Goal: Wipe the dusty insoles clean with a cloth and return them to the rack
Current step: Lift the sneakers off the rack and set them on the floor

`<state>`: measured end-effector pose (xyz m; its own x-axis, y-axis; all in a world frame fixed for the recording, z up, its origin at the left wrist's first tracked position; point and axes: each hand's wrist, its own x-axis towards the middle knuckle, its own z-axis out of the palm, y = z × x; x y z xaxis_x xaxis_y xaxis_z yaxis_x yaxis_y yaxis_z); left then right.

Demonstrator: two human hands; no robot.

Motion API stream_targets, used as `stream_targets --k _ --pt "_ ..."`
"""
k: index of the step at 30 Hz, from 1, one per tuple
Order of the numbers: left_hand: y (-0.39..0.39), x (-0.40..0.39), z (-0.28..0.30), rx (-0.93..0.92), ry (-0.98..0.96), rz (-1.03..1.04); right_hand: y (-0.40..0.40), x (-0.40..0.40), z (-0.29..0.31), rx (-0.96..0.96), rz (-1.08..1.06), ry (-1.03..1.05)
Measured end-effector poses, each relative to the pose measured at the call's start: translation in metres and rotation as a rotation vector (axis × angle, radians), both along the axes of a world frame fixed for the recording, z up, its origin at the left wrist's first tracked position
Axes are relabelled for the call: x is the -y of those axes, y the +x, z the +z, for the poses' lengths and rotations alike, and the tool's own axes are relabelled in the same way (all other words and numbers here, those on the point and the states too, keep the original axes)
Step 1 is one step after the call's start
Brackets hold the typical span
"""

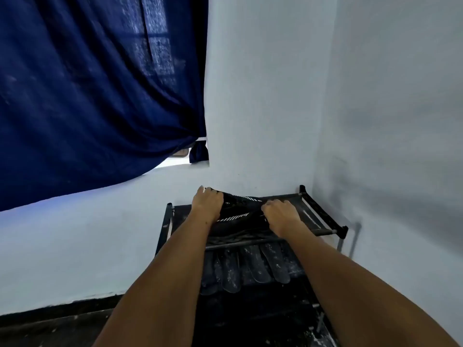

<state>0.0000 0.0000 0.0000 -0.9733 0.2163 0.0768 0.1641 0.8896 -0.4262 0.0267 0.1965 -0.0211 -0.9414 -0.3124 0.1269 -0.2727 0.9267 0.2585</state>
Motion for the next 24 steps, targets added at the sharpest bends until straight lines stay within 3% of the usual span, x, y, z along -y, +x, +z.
stream_targets --k 12,20,24 --pt "-0.084 0.002 -0.041 0.072 -0.314 -0.094 -0.064 -0.021 -0.031 -0.087 0.139 0.184" --pt "-0.081 -0.002 -0.047 0.098 -0.276 -0.122 -0.059 -0.010 -0.028 -0.063 -0.012 -0.026" --pt "-0.070 -0.006 -0.030 0.033 -0.314 -0.172 -0.046 -0.008 -0.005 -0.141 0.011 0.011"
